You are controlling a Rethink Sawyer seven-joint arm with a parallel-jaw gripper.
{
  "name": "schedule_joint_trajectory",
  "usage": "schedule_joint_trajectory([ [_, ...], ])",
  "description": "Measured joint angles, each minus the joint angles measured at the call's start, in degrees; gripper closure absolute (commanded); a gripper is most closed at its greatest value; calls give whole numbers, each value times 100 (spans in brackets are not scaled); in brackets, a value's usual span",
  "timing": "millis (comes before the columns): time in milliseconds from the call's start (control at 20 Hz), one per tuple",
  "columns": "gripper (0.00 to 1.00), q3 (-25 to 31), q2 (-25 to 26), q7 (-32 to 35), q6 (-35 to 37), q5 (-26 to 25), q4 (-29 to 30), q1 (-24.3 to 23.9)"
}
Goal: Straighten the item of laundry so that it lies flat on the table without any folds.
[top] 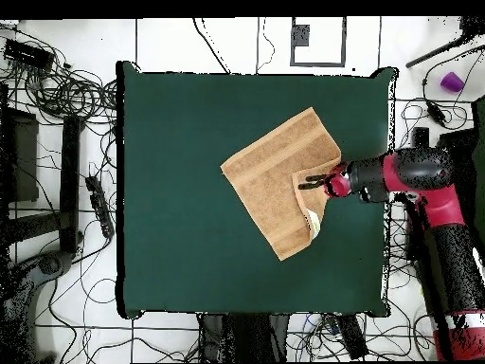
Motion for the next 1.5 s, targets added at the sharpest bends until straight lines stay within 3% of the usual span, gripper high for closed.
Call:
schedule_joint_trajectory([
  [250,0,73,147,0,-331,0,-292,-40],
  [1000,0,238,862,0,-1484,-28,-208,-99],
  [1500,0,297,995,0,-1496,-48,-191,-103],
])
